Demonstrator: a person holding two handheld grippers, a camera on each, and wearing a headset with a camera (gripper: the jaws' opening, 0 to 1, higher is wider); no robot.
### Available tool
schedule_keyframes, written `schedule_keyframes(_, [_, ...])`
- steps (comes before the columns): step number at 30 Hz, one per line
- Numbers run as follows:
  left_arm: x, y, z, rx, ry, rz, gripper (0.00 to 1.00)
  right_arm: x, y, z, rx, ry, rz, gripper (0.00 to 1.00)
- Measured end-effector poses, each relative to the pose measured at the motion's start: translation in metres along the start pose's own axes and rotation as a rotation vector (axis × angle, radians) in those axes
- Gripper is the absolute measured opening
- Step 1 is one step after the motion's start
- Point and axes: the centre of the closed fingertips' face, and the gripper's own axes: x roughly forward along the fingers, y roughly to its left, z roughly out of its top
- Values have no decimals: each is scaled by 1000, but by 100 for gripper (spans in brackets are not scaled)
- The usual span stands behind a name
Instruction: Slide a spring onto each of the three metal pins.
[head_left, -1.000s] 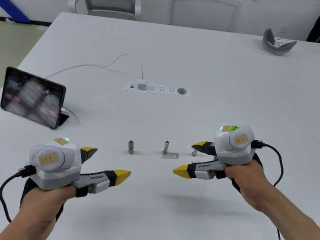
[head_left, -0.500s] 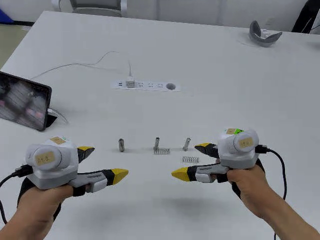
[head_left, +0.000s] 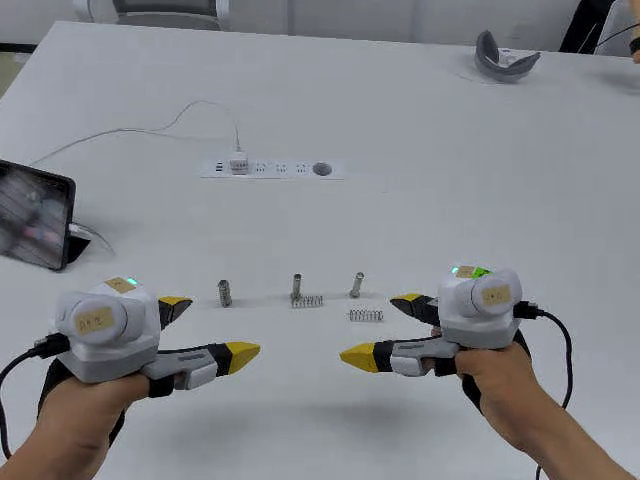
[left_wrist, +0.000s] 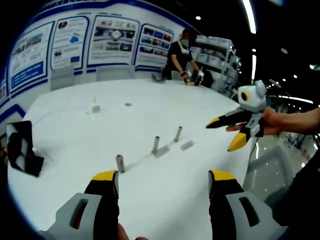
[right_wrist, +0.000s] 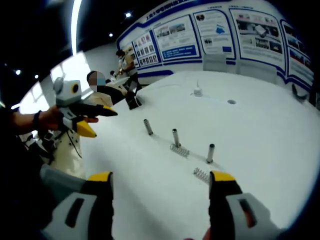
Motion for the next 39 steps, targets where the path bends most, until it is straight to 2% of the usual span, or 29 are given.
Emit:
schedule_keyframes(10, [18,-14,0,61,43,-53,74,-7,-3,-2,17,-3,-10,82])
schedule_keyframes(22, [38,-33,-1,134,88,-120,73,-11,0,-9,28,2,-8,83])
schedule_keyframes(39, [70,-49,-6,226,149,-198,72,-18,-1,-8,33,-2,-12,84])
